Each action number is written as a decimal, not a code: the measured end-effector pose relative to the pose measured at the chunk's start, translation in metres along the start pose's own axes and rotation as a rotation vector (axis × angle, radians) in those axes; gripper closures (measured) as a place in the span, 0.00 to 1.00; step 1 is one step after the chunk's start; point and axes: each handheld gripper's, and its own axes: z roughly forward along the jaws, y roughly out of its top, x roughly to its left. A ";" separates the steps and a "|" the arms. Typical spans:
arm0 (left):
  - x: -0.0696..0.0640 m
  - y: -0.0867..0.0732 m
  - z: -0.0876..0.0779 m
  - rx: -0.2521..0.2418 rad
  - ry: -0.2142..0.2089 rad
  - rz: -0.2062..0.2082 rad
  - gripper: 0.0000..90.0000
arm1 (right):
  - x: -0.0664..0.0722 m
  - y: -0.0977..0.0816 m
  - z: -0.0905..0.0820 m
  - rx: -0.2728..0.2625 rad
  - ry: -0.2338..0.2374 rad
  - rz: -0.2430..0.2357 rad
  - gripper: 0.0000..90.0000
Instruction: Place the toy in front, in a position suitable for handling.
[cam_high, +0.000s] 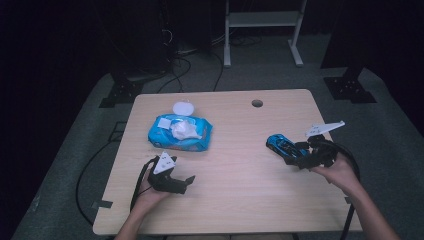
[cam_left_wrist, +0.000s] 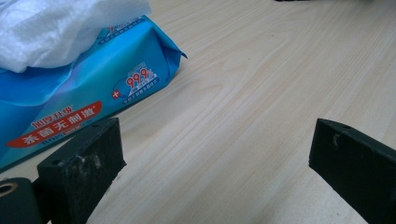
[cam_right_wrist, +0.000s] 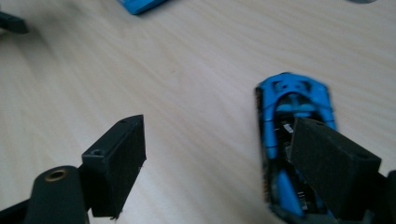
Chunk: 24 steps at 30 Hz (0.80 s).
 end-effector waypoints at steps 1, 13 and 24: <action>0.000 0.000 0.000 -0.001 0.000 0.000 0.03 | 0.000 0.000 0.000 0.000 0.000 0.000 0.20; 0.002 0.000 -0.003 -0.017 -0.003 -0.015 0.03 | -0.042 0.035 0.023 0.138 -0.085 0.030 0.19; 0.004 0.000 -0.005 -0.033 -0.008 -0.029 0.03 | -0.061 0.034 0.064 0.284 -0.108 0.024 0.18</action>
